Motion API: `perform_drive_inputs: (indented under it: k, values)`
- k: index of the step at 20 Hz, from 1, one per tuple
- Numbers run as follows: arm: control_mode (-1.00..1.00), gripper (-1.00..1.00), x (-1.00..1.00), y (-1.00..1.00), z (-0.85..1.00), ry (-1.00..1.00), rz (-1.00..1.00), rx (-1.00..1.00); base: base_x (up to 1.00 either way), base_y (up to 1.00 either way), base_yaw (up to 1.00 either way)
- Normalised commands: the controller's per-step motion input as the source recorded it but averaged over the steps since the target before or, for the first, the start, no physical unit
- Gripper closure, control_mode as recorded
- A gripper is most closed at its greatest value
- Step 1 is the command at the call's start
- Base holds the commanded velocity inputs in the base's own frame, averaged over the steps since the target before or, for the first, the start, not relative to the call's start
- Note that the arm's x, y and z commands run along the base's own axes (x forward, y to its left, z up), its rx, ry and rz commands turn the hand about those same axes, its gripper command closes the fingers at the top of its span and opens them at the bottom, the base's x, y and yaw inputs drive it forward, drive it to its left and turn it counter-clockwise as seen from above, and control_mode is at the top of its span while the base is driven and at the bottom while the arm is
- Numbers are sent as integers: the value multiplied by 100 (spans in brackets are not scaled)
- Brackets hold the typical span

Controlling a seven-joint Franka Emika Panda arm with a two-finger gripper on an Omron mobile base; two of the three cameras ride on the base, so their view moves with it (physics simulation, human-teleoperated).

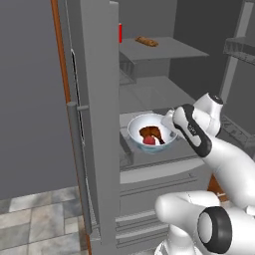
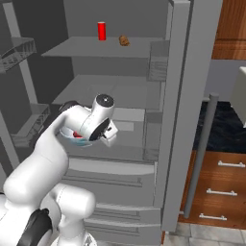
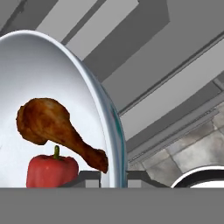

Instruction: Pick the chicken drumstick and bell pepper from their plates and place them in the bowl. Then put the bowl in the fridge.

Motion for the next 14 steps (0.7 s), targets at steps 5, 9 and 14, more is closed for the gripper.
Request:
perform_drive_inputs:
  k: [5, 9, 14]
  values:
    - [-100, 100, -4, -24, 55, -22, -30, 23, 0, 0, 0]
    - [-100, 100, -2, -29, 55, -7, -26, 19, 0, 0, 0]
    - [-100, 100, 19, -11, 34, 17, -27, 1, 0, 0, 0]
